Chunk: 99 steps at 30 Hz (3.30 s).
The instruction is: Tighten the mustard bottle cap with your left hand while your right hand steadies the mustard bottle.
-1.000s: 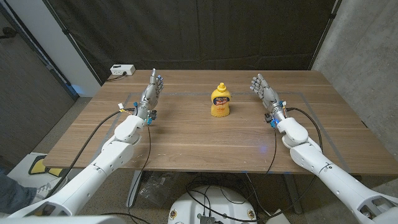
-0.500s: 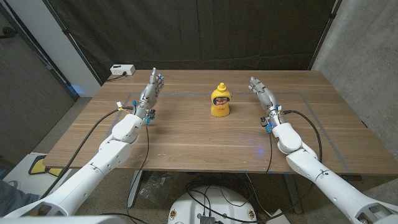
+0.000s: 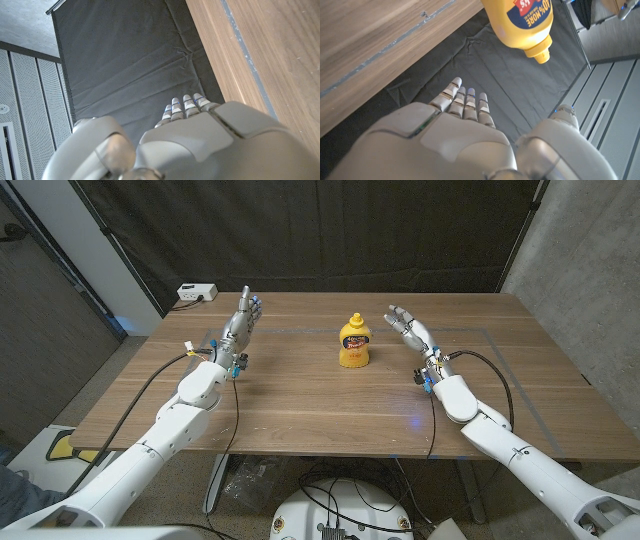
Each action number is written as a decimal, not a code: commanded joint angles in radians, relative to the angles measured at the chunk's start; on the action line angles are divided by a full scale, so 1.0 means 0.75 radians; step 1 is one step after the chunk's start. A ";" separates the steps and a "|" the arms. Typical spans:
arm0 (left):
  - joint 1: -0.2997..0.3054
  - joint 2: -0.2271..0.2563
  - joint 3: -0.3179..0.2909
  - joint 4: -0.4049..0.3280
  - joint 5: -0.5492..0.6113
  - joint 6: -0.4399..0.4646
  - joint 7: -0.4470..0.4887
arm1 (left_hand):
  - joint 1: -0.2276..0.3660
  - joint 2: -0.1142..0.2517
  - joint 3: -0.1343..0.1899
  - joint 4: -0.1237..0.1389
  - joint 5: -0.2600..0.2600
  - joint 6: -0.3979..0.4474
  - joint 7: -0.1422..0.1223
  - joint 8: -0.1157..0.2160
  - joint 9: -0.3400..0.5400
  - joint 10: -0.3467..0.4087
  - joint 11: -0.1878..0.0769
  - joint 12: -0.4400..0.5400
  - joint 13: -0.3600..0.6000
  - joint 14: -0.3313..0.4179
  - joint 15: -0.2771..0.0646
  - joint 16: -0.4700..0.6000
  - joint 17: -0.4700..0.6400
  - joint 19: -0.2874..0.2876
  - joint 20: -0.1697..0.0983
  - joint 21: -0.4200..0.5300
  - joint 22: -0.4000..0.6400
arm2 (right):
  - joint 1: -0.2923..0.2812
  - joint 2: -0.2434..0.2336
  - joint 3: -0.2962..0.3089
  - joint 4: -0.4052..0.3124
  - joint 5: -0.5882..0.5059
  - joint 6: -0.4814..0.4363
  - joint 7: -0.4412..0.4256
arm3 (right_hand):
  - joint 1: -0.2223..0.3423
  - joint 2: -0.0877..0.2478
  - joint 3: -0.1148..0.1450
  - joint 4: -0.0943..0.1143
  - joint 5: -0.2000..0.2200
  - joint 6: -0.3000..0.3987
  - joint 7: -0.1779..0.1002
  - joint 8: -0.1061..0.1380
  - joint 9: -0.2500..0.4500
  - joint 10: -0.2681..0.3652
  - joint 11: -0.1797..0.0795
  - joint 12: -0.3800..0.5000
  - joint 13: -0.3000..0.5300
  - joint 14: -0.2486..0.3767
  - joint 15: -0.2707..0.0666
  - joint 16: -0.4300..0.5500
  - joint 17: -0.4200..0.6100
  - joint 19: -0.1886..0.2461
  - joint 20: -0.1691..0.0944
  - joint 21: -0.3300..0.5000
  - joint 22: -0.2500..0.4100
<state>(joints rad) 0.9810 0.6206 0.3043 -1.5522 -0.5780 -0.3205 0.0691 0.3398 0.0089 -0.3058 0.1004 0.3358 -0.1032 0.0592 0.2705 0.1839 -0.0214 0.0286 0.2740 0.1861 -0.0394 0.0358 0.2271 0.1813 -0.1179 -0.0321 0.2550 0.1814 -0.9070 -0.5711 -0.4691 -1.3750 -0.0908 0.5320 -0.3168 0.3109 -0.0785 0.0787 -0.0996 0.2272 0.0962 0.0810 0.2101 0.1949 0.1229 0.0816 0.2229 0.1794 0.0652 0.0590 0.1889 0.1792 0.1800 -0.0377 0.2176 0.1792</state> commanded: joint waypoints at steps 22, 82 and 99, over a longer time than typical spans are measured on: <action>-0.064 -0.022 0.030 0.084 -0.028 0.005 -0.081 | 0.037 0.025 0.008 -0.012 -0.012 0.025 0.004 -0.004 0.002 0.024 0.005 -0.012 0.002 0.020 0.002 -0.017 0.001 -0.012 0.024 -0.015 0.001 | 0.137 -0.074 -0.184 0.005 -0.293 -0.196 -0.070 | 0.060 -0.008 -0.007 -0.034 0.021 -0.016 -0.018 -0.007 0.007 0.052 -0.049 0.008 0.007 0.047 -0.005 0.006 0.003 0.031 0.006 -0.006 0.004; -0.022 0.014 0.029 0.039 -0.102 0.090 -0.114 | 0.044 0.073 0.016 0.000 -0.045 0.098 -0.008 -0.014 0.003 0.063 -0.013 -0.030 0.003 0.046 0.002 -0.031 0.003 -0.022 0.077 -0.036 0.003 | 0.449 0.112 -0.441 0.585 -0.404 0.138 -0.230 | 0.313 0.007 0.035 -0.086 0.075 0.186 -0.169 0.047 0.010 0.353 -0.215 0.072 0.009 0.371 -0.094 0.028 0.002 0.299 0.012 0.041 0.006; -0.001 0.000 0.018 0.022 -0.102 0.067 -0.085 | 0.049 0.089 0.019 0.002 -0.056 0.143 -0.016 -0.011 0.003 0.099 -0.022 -0.028 0.004 0.071 -0.007 -0.029 0.003 -0.009 0.090 -0.037 0.004 | 0.419 0.131 -0.433 0.560 -0.318 0.101 -0.213 | 0.501 0.035 0.075 -0.079 0.121 0.362 -0.266 0.092 0.011 0.581 -0.381 0.100 0.003 0.484 -0.143 0.014 0.001 0.358 0.036 0.035 0.013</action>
<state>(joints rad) 0.9712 0.6233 0.3224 -1.5254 -0.6521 -0.2690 -0.0046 0.3750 0.0682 -0.2946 0.0979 0.2979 -0.0032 0.0450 0.2624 0.1837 0.0416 0.0093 0.2547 0.1864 0.0073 0.0282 0.2068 0.1816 -0.1272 0.0309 0.2282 0.1815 -0.5768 -0.4850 -0.8003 -0.9459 -0.3853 0.6193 -0.4932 0.6578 -0.0605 0.1229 -0.1550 0.3063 0.3540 -0.1142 0.2740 0.1976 0.5374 -0.1935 0.2926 0.1812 0.4132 -0.0439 0.1967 0.1767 0.4339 -0.0159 0.2400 0.1844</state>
